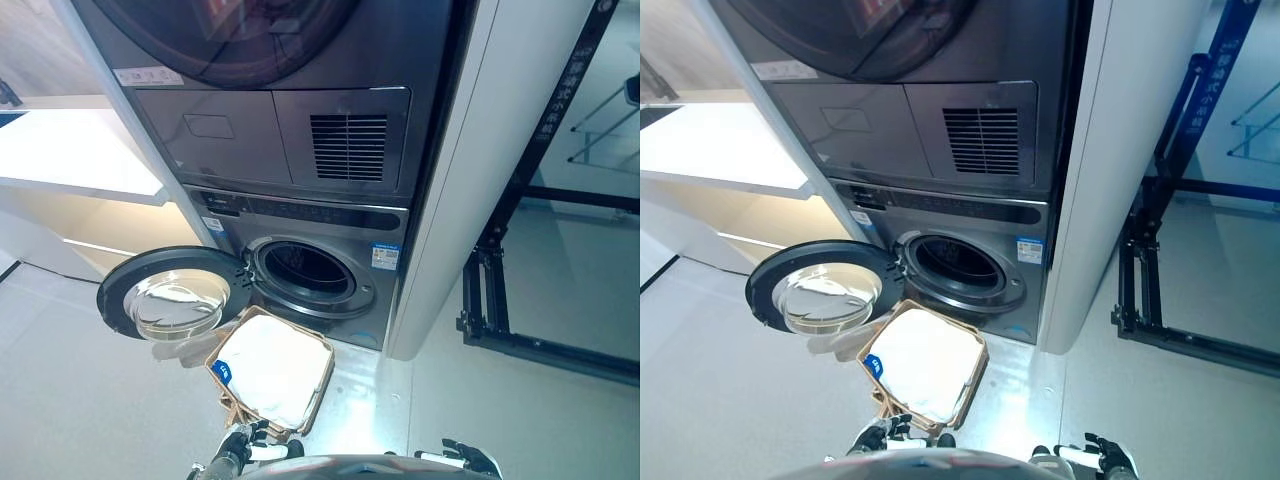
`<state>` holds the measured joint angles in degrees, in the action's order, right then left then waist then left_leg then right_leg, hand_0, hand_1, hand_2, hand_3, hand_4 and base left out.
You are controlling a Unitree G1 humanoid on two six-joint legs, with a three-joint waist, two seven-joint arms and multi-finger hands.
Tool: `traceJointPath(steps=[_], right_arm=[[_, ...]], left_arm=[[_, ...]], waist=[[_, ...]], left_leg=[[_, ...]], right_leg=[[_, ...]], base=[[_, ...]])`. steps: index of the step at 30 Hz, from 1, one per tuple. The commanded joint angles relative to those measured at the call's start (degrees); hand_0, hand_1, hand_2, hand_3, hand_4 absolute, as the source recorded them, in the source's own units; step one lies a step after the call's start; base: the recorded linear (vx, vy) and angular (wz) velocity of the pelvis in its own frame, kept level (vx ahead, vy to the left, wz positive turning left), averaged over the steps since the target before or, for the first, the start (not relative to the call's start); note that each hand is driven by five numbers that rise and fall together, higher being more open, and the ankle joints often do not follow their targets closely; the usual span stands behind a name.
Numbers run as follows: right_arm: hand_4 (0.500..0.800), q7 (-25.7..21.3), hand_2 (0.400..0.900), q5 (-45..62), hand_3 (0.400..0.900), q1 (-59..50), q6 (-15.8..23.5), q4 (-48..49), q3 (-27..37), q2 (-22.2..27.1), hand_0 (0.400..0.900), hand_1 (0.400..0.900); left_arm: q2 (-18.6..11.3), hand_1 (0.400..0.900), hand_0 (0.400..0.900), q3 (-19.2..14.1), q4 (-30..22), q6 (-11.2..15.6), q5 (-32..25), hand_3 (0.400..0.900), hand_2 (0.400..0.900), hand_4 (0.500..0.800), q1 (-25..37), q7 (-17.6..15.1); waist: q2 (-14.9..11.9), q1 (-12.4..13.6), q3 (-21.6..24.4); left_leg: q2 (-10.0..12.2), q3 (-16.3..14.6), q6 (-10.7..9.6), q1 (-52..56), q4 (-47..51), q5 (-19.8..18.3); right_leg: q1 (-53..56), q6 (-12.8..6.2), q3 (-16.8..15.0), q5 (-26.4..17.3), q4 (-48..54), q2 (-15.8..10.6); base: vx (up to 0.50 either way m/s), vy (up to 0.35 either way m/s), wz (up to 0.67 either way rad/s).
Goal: Put the clothes in the basket into the washing machine.
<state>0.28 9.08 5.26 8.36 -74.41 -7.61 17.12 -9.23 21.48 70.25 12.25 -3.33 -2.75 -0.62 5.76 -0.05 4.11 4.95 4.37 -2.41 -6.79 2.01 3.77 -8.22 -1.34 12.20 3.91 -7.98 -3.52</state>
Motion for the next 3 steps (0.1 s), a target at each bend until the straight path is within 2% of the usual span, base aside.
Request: traceJointPath(steps=[1,3], right_arm=[[0.8,0.4,0.9,-2.2,0.9,0.0,0.6,-1.1,-1.2,-1.4,0.9,0.9],[0.8,0.5,0.9,-2.2,0.9,0.0,0.6,-0.9,-1.3,-1.9,0.9,0.9]], left_arm=[[-1.6,0.9,0.9,-5.3,-0.4,0.8,2.3,0.9,0.9,0.8,3.0,-0.6],[-1.6,0.9,0.9,-5.6,0.0,0.7,2.6,0.9,0.9,0.8,3.1,-0.6]], waist=[[-4.7,0.3,1.7],[-4.8,0.3,2.1]], left_leg=[[-5.9,0.0,2.0,4.1,1.8,-1.7],[-6.0,-0.1,2.2,4.6,1.9,-1.9]], right_leg=[[6.3,-3.73,-1.6,-6.8,10.9,-1.7],[6.6,-3.75,-1.7,-6.6,10.8,-1.7]], base=[[0.0,0.0,0.0],[0.0,0.0,0.0]])
